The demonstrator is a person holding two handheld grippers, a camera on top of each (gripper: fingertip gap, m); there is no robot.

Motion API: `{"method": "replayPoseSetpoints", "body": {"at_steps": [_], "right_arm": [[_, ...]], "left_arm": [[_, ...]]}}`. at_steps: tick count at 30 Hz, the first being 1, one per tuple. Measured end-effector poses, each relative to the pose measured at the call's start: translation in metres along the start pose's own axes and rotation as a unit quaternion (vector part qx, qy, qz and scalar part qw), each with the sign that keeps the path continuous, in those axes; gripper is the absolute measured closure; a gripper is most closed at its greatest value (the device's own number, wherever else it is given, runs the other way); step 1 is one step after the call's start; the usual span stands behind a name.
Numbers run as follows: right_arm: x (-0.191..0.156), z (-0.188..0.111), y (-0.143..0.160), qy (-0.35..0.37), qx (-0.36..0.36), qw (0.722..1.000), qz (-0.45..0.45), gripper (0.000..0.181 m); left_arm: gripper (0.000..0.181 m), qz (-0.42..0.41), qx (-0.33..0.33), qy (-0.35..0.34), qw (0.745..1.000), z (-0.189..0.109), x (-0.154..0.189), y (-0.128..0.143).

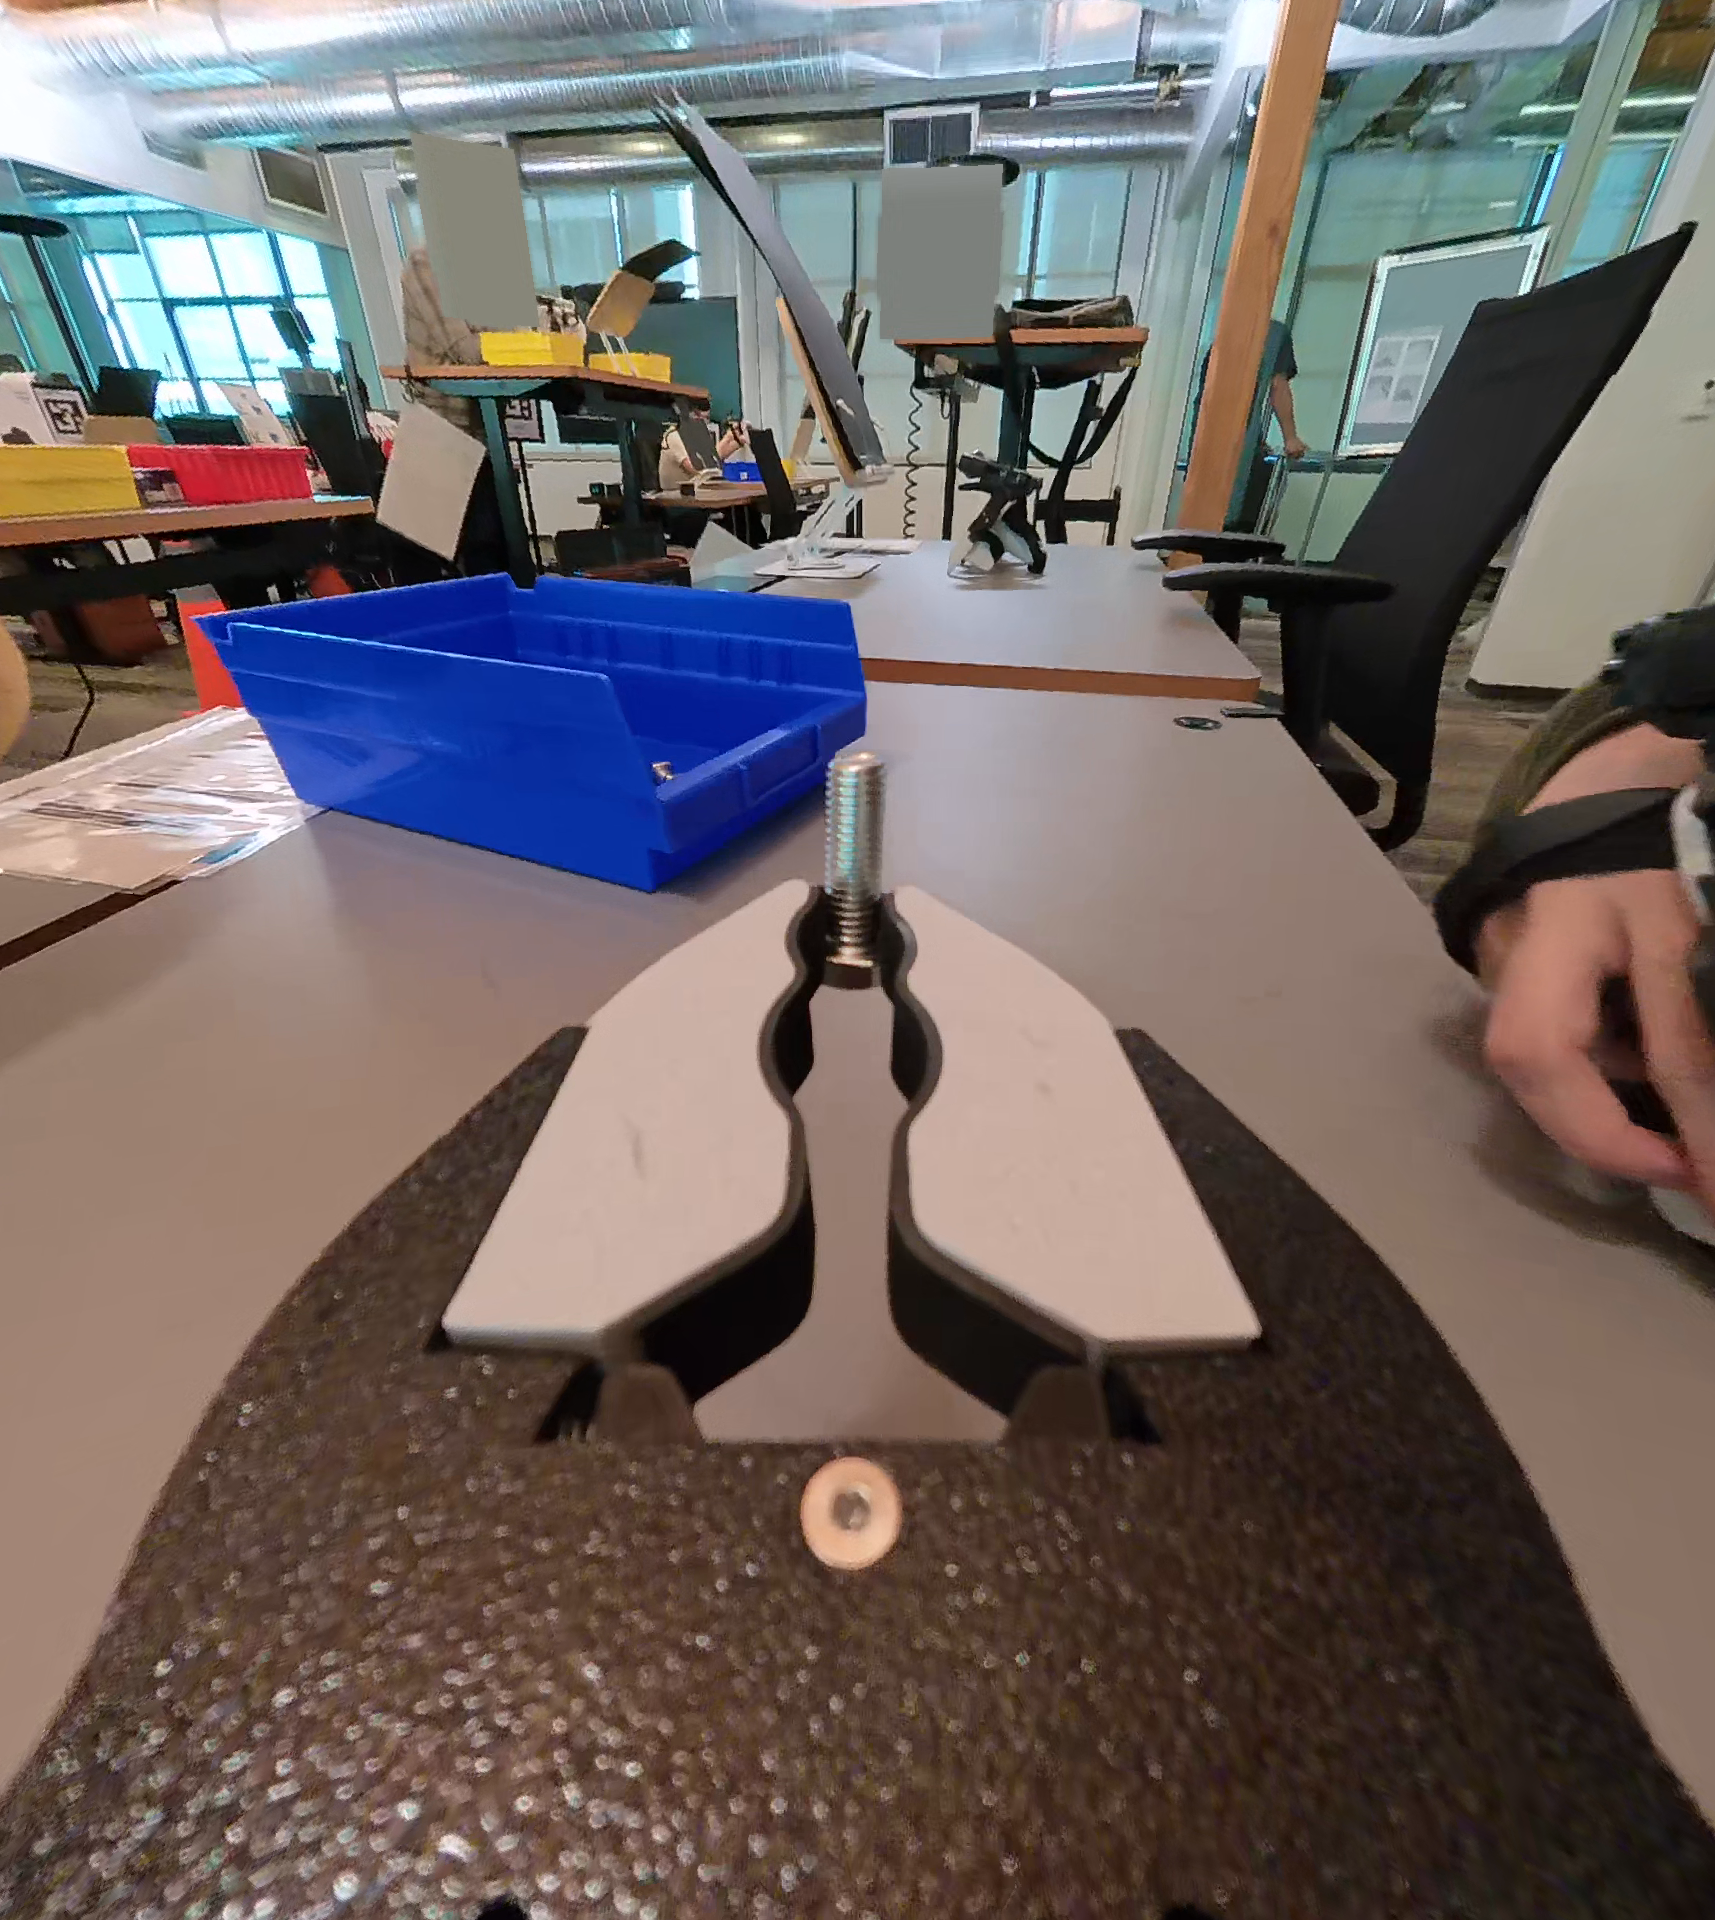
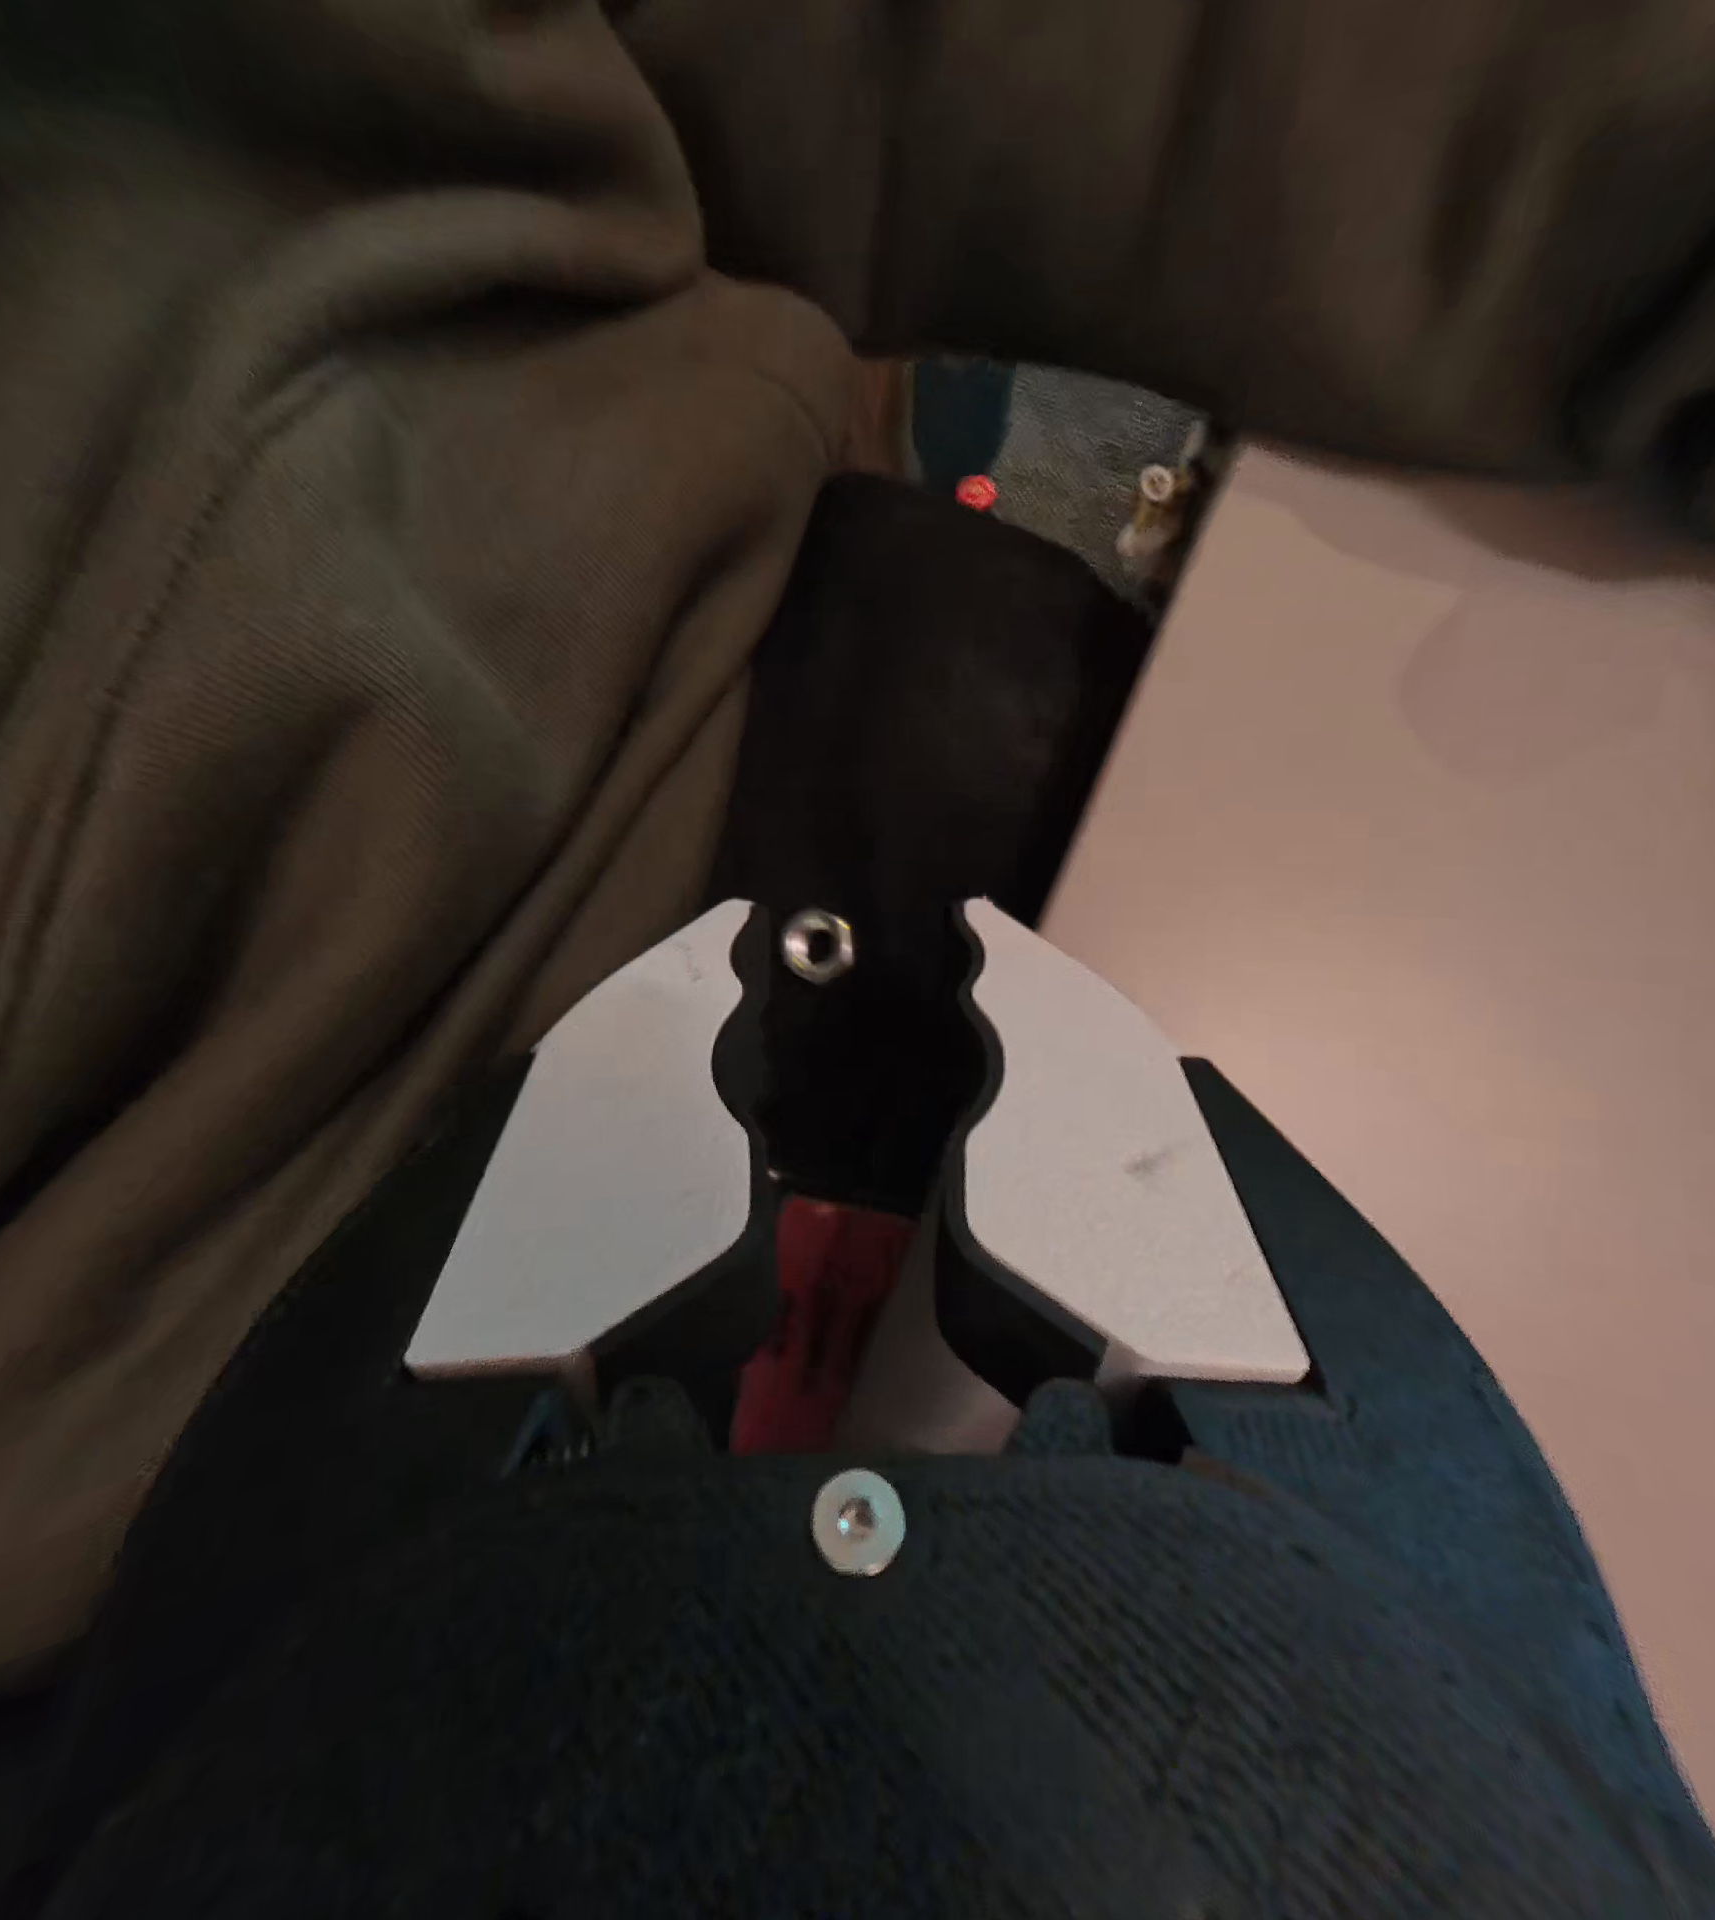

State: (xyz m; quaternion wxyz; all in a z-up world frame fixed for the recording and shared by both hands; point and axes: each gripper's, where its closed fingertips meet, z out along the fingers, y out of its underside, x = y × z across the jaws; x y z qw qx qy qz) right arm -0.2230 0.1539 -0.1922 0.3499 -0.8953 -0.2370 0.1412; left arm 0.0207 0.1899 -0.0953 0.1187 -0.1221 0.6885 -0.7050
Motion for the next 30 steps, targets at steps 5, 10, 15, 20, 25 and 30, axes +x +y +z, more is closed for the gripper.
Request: {"method": "replayPoseSetpoints", "body": {"at_steps": [5, 10, 15, 20, 25, 30], "right_arm": [[-0.011, 0.023, 0.010, 0.068, -0.081, 0.992, 0.070, 0.157], [-0.026, 0.045, 0.024, 0.079, -0.133, 0.975, 0.159, 0.154], [-0.038, 0.064, 0.025, 0.043, -0.137, 0.971, 0.191, 0.161], [-0.037, 0.059, 0.022, 0.030, -0.135, 0.973, 0.182, 0.163], [-0.031, 0.053, 0.018, 0.032, -0.120, 0.979, 0.164, 0.169], [-0.029, 0.039, 0.008, 0.038, -0.095, 0.987, 0.124, 0.172]], "left_arm": [[0.172, 0.009, -0.005, -0.008, 1.000, -0.004, 0.011, 0.001], [0.172, 0.010, 0.005, 0.004, 1.000, -0.010, 0.033, -0.001], [0.172, 0.009, 0.014, 0.003, 1.000, -0.016, 0.043, -0.003], [0.172, 0.002, 0.011, 0.008, 1.000, -0.016, 0.043, -0.003], [0.172, -0.005, 0.018, 0.010, 1.000, -0.017, 0.042, -0.005], [0.172, -0.015, 0.025, 0.012, 0.999, -0.019, 0.040, -0.006]]}}
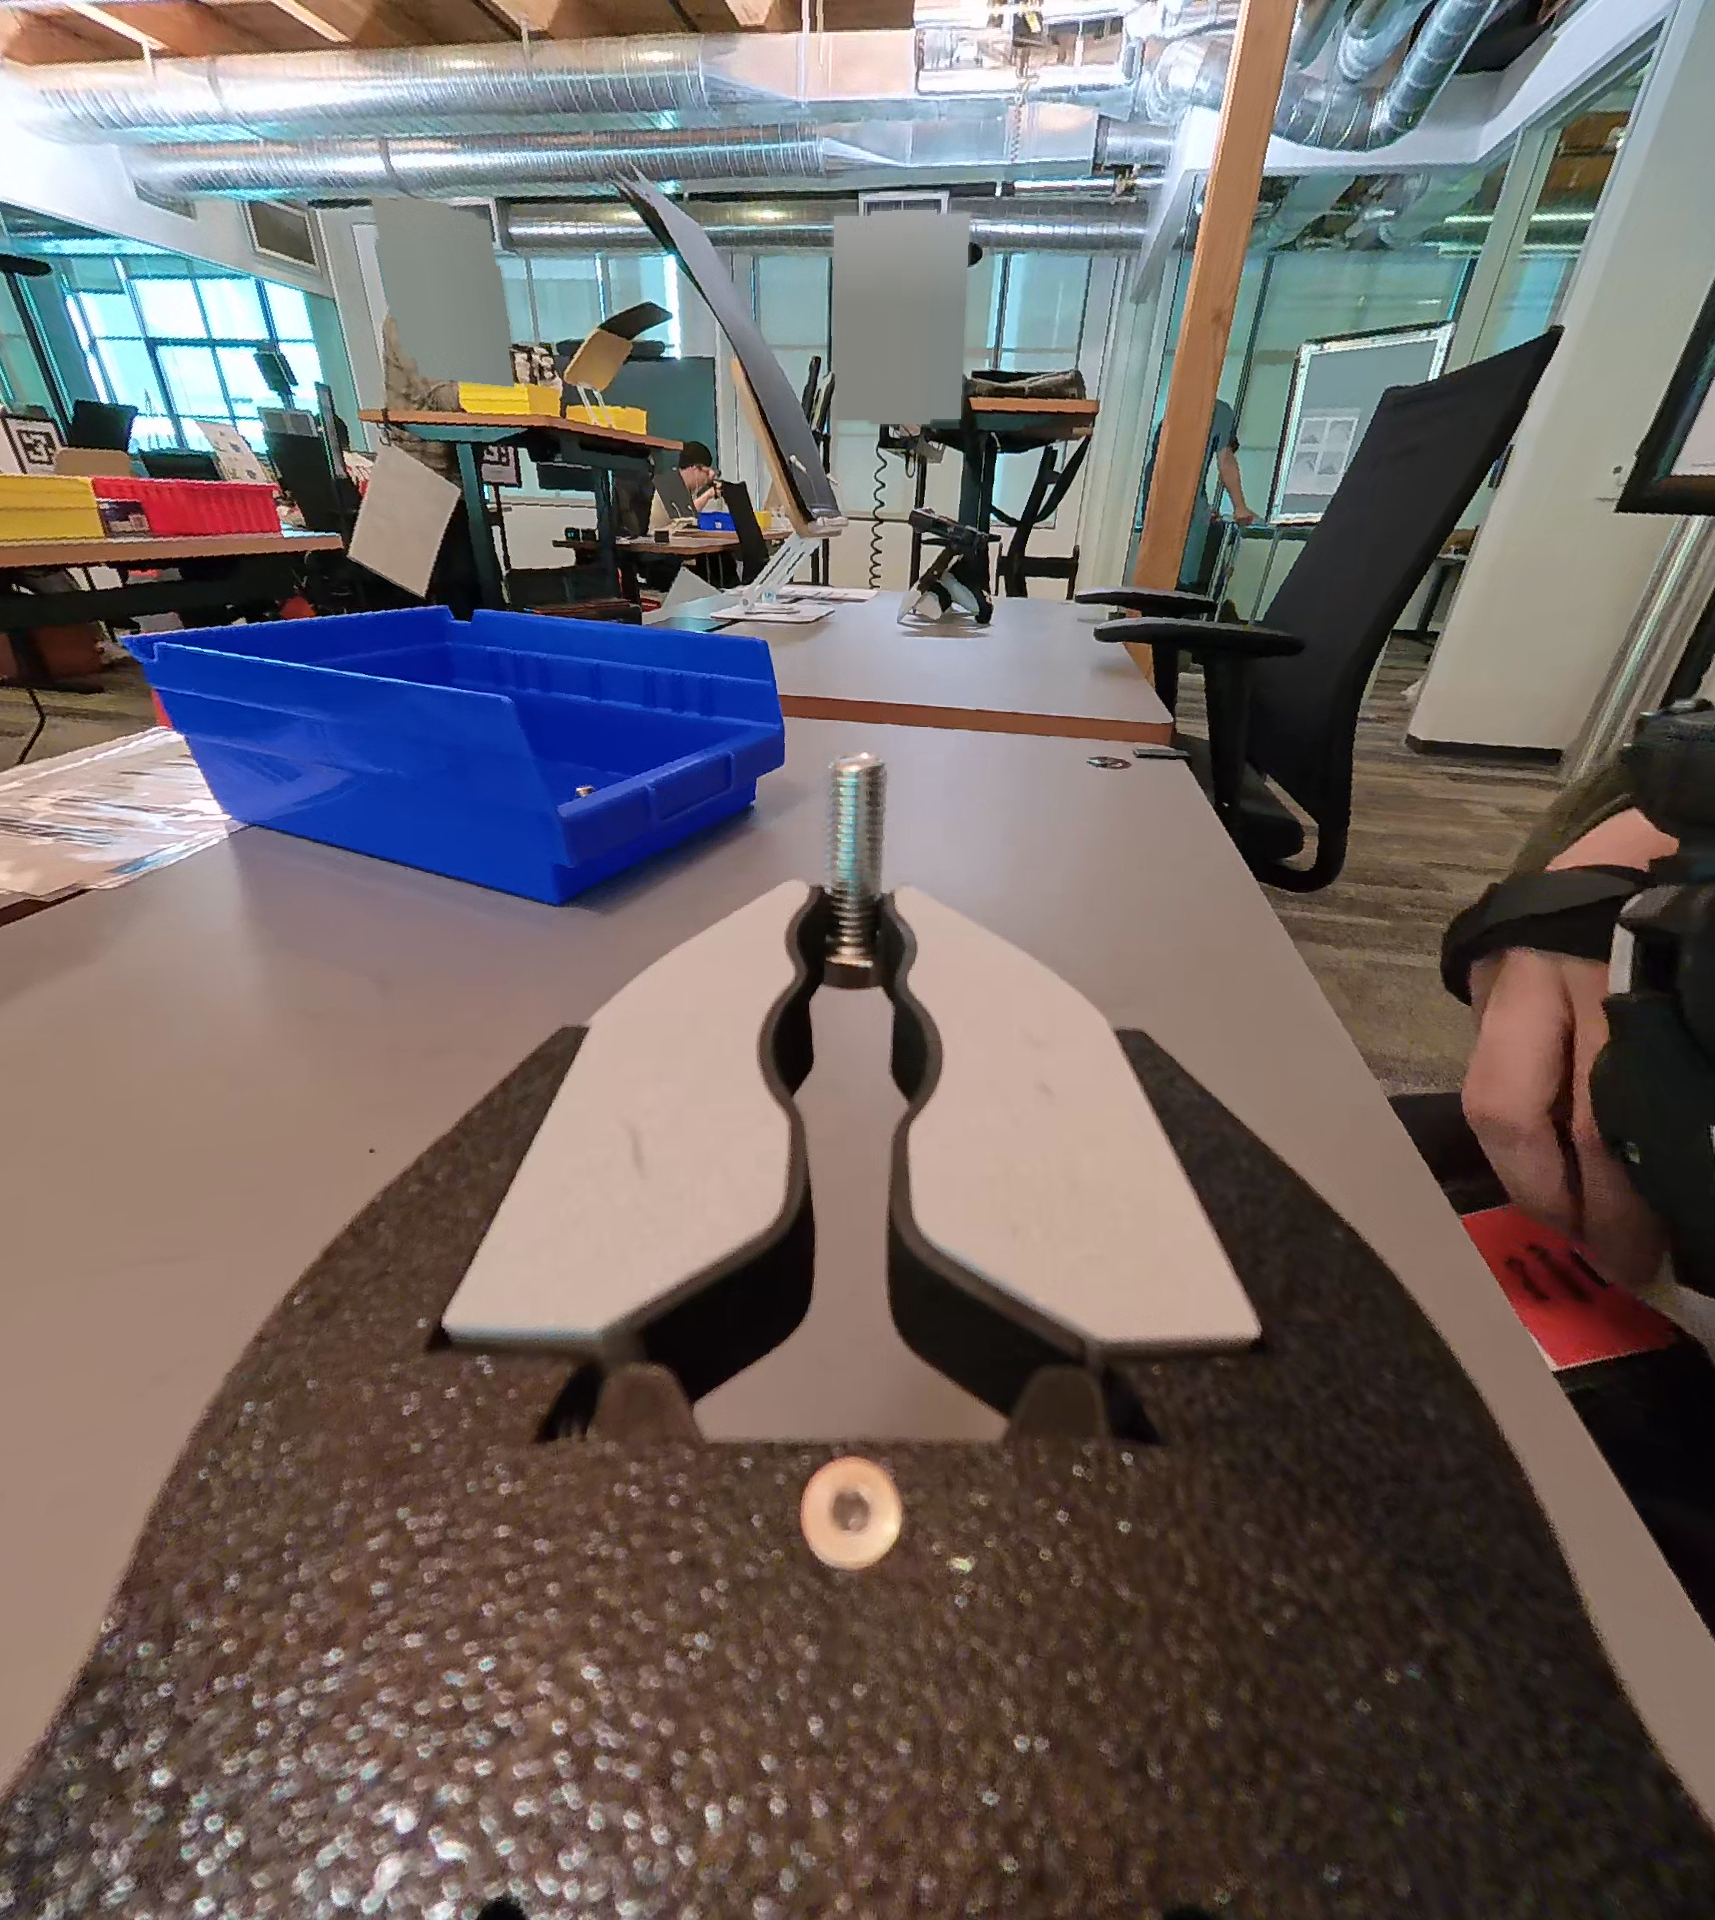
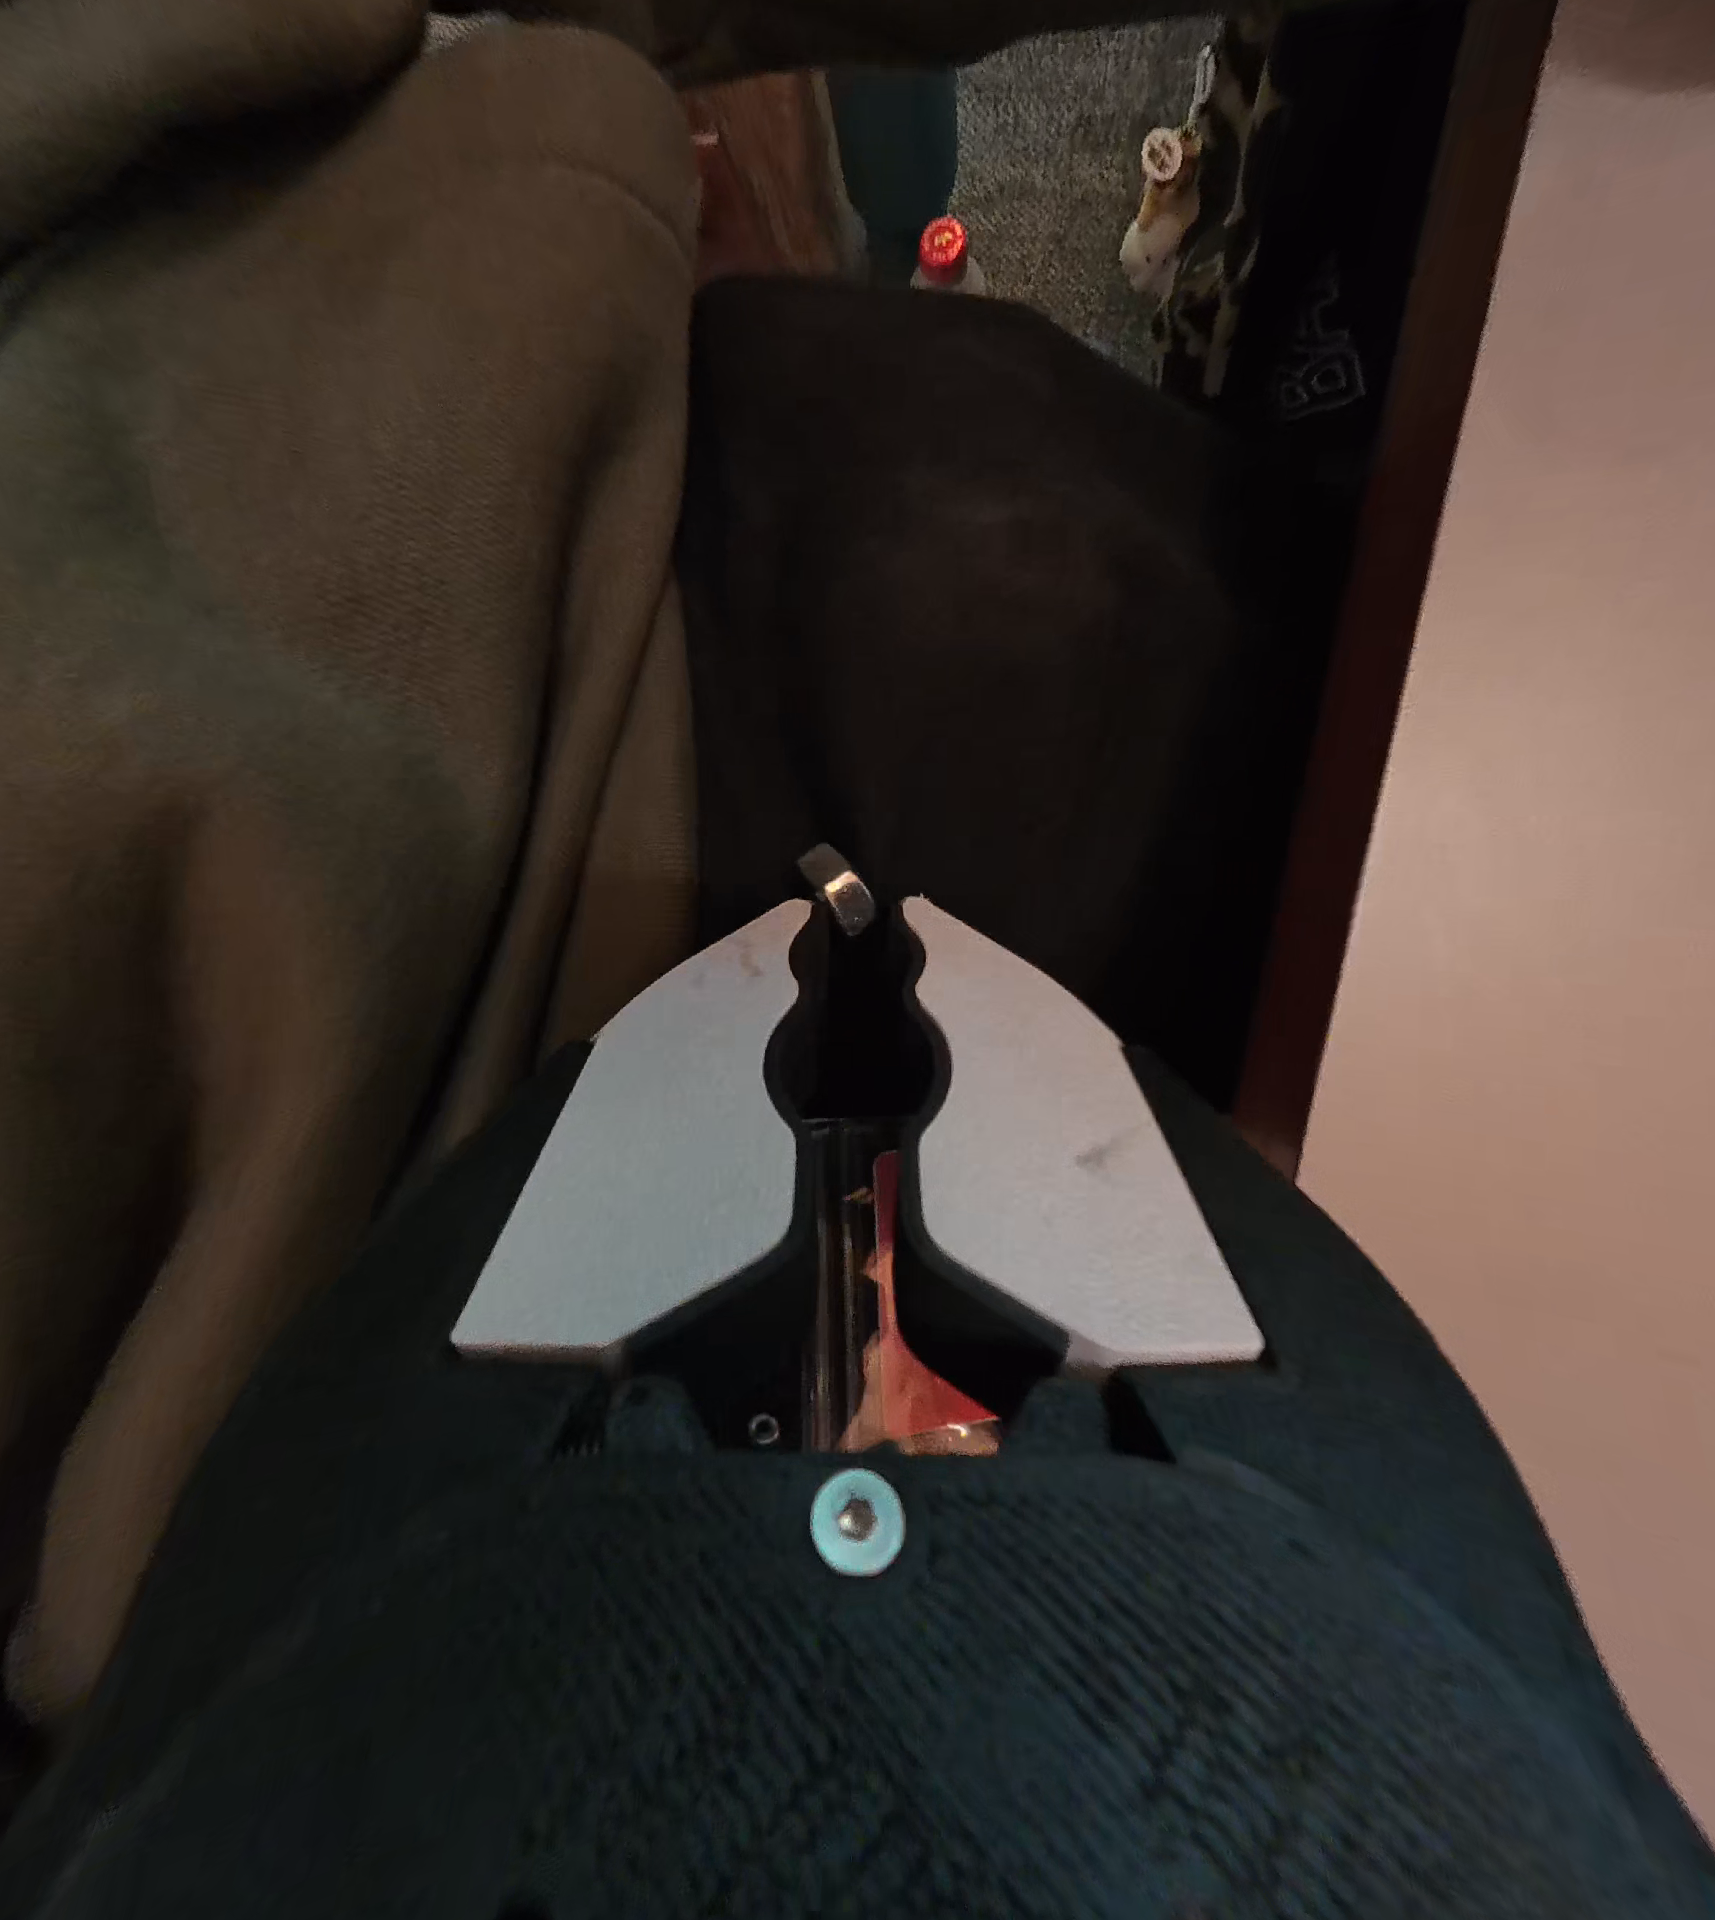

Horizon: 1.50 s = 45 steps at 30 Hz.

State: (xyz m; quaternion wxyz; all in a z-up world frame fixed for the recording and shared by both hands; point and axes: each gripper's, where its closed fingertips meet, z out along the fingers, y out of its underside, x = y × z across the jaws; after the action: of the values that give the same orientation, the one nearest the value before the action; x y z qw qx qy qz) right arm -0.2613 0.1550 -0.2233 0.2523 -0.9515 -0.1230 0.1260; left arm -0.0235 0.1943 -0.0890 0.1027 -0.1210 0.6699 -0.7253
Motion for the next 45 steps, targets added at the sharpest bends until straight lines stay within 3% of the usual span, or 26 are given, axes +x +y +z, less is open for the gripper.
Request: {"method": "replayPoseSetpoints", "body": {"at_steps": [6, 9, 10, 12, 14, 24, 36, 37, 45], "right_arm": [[-0.006, -0.011, -0.017, -0.041, 0.087, 0.995, -0.007, 0.181], [-0.004, 0.005, 0.007, -0.033, 0.008, 0.999, -0.018, 0.181], [0.001, 0.006, 0.009, -0.018, 0.004, 1.000, -0.018, 0.180], [0.002, 0.004, -0.005, -0.014, 0.045, 0.999, -0.006, 0.160], [-0.011, 0.003, -0.017, -0.053, 0.071, 0.996, -0.001, 0.162], [-0.003, 0.029, -0.003, -0.016, -0.031, 0.999, 0.013, 0.167], [-0.002, 0.033, -0.003, -0.014, -0.041, 0.999, 0.010, 0.165], [-0.002, 0.033, -0.004, -0.017, -0.041, 0.999, 0.002, 0.174], [0.000, 0.004, -0.022, -0.041, 0.057, 0.997, 0.010, 0.175]], "left_arm": [[0.172, -0.002, 0.000, 0.002, 1.000, 0.000, 0.000, 0.000], [0.172, 0.001, -0.002, 0.005, 1.000, 0.001, 0.001, 0.001], [0.172, 0.002, -0.003, 0.006, 1.000, 0.001, 0.001, 0.001], [0.172, 0.001, -0.006, 0.008, 1.000, 0.002, 0.002, 0.002], [0.172, 0.001, -0.008, 0.009, 1.000, 0.002, 0.002, 0.002], [0.172, 0.001, -0.008, 0.011, 1.000, 0.002, 0.002, 0.002], [0.172, -0.001, -0.007, 0.013, 1.000, 0.002, 0.002, 0.002], [0.172, -0.001, -0.006, 0.013, 1.000, 0.002, 0.002, 0.002], [0.172, -0.005, -0.001, 0.012, 1.000, 0.001, 0.001, 0.001]]}}
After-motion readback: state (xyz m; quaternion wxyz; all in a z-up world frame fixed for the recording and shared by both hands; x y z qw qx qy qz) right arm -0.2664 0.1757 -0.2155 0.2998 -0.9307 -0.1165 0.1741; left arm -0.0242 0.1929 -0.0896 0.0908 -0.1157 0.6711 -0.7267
